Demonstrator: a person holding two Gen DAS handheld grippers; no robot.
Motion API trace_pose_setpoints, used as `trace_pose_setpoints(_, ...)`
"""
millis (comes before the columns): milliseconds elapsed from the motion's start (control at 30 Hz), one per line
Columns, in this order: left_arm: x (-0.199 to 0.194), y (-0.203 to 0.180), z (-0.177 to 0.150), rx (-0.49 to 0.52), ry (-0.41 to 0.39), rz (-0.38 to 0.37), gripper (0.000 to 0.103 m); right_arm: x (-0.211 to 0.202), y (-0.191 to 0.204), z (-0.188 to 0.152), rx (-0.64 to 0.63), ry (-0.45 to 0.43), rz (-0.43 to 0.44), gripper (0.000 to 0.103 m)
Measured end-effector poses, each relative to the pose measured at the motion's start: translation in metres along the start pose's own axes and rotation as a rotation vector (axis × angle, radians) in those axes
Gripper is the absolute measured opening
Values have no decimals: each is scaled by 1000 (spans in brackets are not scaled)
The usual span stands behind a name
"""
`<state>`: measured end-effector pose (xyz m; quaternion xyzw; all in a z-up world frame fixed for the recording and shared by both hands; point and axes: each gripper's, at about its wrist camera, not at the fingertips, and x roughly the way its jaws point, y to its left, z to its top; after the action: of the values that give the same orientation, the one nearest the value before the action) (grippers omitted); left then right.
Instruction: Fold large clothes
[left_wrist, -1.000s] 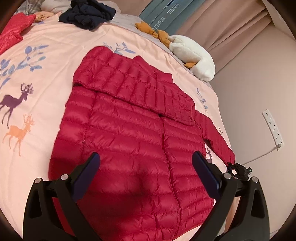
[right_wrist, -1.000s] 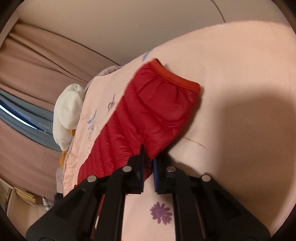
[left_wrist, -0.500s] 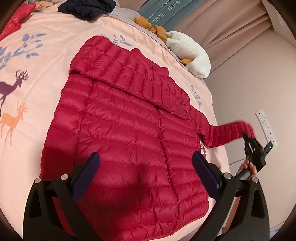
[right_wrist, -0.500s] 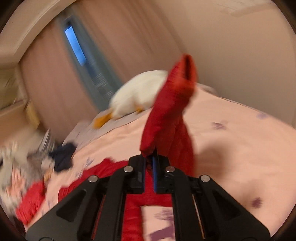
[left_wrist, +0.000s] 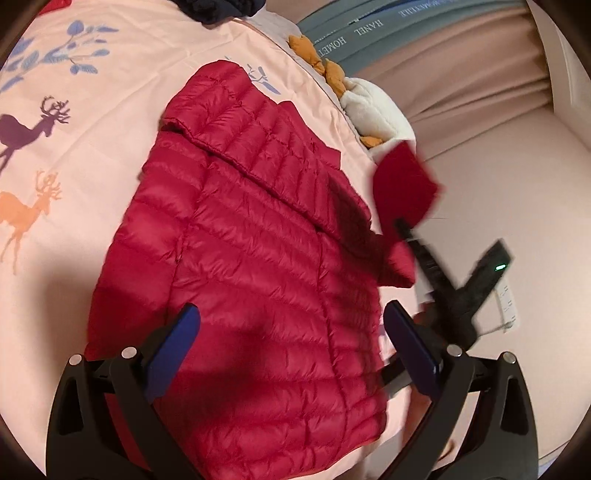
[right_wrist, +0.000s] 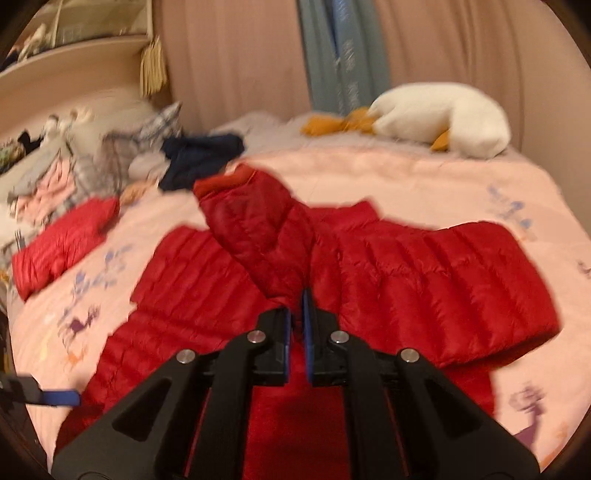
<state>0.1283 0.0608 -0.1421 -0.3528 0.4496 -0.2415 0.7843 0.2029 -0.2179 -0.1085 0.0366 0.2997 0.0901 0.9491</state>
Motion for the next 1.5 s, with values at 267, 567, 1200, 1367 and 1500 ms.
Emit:
trace_pose_setpoints(267, 24, -5, 23, -43, 22, -68, 100, 29, 18, -21, -10, 132, 43, 40)
trace_pose_setpoints(567, 71, -33, 67, -50, 54, -172, 100, -49, -17, -40, 58, 38, 104, 61)
trace_pose_setpoints(1200, 149, -33, 89, -113, 61, -72, 41, -139, -99, -96, 276, -65, 49, 63)
trace_pose_setpoints(1367, 164, -32, 93, -147, 88, -52, 19, -151, -106, -98, 292, -91, 36, 63)
trace_pose_setpoints(1500, 167, -38, 95, -133, 71, -40, 7, -156, -111, -100, 299, -92, 18, 63)
